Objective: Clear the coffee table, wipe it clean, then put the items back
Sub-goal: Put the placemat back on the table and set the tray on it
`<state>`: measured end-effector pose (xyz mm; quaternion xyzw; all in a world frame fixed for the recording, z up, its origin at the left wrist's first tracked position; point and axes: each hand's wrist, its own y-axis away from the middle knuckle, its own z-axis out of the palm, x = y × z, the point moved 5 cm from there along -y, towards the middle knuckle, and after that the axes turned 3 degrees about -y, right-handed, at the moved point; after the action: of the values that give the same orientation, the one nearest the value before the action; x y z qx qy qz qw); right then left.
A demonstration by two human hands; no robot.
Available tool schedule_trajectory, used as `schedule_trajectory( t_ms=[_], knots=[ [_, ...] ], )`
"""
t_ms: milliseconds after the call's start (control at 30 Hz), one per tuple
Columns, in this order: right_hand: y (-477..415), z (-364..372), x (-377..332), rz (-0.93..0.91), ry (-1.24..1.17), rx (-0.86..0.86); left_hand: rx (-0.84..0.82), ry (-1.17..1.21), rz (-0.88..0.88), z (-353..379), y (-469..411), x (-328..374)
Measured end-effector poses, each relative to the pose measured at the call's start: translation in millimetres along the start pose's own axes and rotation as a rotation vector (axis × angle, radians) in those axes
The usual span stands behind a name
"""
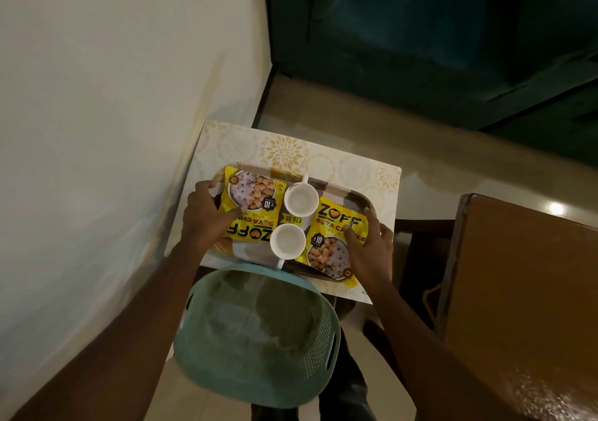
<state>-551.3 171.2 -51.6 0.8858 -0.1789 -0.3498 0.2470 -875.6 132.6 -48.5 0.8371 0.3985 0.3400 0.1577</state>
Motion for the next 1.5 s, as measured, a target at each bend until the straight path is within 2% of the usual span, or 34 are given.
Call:
schedule_trajectory(
  t_ms=[233, 567, 833, 1167, 1500],
  knots=[
    [-11.6, -0.7, 1.3, 0.036, -0.098, 0.007, 0.021, 0.053, -0.028, -3.2, -6.7, 1.5],
    [-6.0, -49.1, -4.3, 0.020, -0.202, 0.101, -0.011, -0.021, 0.132, -15.0, 10.3, 49.8],
    [5.2, -117.0, 37.1, 0.049, -0.254, 0.248, -0.051, -0.102, 0.290, 1.6, 58.5, 118.1],
    [6.9, -219.0, 124.8, 0.077, -0.229, 0.352, -0.150, -0.177, 0.386, 90.4, 145.6, 179.6],
    [-7.3, -304.0, 248.9, 0.091, -0.160, 0.346, -0.170, -0.146, 0.328, 226.1, 226.8, 204.7]
  ],
)
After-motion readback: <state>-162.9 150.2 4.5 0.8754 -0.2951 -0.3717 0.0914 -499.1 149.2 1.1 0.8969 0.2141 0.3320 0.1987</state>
